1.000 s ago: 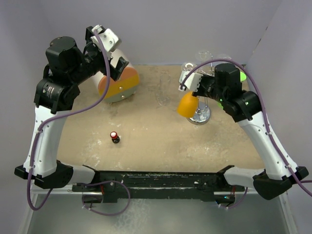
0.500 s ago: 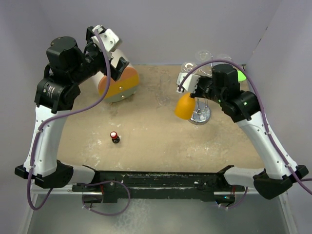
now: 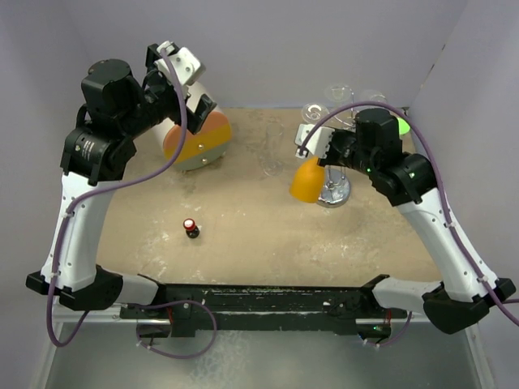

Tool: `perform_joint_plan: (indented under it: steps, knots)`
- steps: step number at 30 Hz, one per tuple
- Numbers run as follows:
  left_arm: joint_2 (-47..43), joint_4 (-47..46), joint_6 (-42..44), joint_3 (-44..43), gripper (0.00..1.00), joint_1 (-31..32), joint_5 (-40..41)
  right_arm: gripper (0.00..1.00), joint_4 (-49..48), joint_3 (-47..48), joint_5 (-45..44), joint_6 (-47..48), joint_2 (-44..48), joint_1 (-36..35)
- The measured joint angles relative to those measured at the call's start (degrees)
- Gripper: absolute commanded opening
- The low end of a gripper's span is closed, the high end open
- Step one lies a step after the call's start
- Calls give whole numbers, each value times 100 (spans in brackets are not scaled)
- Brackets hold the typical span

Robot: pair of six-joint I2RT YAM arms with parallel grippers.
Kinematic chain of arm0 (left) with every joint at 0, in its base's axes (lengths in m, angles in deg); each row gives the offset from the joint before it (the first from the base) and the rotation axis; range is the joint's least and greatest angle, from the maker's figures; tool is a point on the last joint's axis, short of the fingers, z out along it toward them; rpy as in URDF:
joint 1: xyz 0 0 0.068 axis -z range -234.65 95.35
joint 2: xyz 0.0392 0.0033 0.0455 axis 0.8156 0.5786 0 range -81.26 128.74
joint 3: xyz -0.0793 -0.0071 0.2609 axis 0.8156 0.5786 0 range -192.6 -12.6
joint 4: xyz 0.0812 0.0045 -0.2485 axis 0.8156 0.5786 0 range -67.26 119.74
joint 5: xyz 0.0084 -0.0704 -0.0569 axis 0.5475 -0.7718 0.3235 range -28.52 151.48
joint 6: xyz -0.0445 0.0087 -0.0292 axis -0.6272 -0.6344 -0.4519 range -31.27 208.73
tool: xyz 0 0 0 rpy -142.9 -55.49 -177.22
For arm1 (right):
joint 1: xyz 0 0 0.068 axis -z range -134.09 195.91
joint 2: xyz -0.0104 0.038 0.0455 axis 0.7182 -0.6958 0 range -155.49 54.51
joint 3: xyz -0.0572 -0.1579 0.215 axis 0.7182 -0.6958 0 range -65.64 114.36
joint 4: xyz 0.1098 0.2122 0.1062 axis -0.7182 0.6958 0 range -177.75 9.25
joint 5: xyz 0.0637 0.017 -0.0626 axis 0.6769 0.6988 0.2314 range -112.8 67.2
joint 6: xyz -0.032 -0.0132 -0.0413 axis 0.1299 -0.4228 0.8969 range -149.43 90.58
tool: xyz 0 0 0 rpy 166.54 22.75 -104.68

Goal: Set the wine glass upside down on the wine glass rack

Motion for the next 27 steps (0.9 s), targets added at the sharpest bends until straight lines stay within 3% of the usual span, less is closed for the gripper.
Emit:
perform_joint_plan:
  steps: [20, 27]
  knots:
    - [264, 0, 2, 0, 99, -48, -66, 0, 153, -411, -251, 72, 442, 118]
    - [275, 0, 24, 0, 99, -48, -76, 15, -13, -551, -420, 107, 450, 118]
